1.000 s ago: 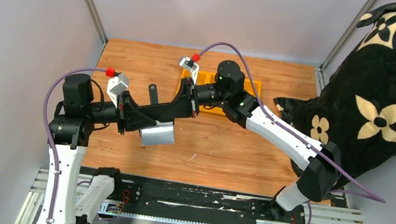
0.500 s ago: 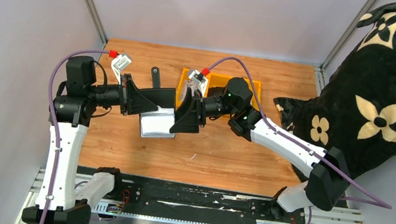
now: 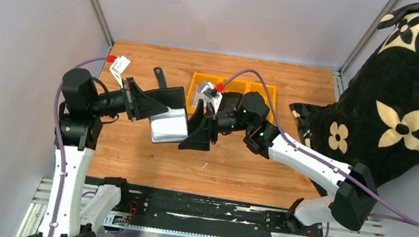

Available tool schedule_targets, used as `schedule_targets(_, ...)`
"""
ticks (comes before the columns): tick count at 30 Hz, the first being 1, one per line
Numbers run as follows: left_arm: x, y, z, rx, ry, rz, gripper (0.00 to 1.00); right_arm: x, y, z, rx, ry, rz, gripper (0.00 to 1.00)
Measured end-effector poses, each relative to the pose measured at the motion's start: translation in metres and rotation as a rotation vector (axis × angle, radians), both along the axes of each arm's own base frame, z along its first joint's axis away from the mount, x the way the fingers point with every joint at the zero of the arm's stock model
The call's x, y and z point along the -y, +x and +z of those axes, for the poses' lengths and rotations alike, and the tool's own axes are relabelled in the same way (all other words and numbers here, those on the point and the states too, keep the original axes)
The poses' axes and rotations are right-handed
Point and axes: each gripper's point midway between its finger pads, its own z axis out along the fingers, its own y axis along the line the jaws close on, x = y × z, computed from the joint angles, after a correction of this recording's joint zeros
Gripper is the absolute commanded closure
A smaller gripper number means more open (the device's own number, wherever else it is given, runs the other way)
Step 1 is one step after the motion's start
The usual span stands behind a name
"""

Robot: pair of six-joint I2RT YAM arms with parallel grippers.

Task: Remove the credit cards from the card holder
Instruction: Remove the credit card from the card holder.

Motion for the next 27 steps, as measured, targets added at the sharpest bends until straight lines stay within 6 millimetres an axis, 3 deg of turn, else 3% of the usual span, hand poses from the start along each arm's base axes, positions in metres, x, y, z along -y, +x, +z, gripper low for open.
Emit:
schedule_targets(5,0.002,-0.004,0.014,-0.005,-0.092,0.038,1.00,0.007,-0.003,0.008,0.054,0.031,-0.041,0.47)
schedule_targets(8,0.003,-0.003,0.025,0.006,-0.119,0.038,1.00,0.009,0.001,0.014,0.078,0.043,-0.090,0.56)
schedule_targets(13,0.003,-0.001,0.029,-0.018,-0.143,0.041,1.00,0.008,0.012,0.014,0.085,0.030,-0.175,0.63)
schedule_targets(21,0.003,-0.002,0.033,-0.029,-0.157,0.043,1.00,0.007,0.034,0.011,0.069,0.000,-0.312,0.48)
schedule_targets(27,0.004,-0.005,0.034,-0.016,-0.156,0.040,1.00,0.007,0.045,0.022,0.019,0.015,-0.368,0.43)
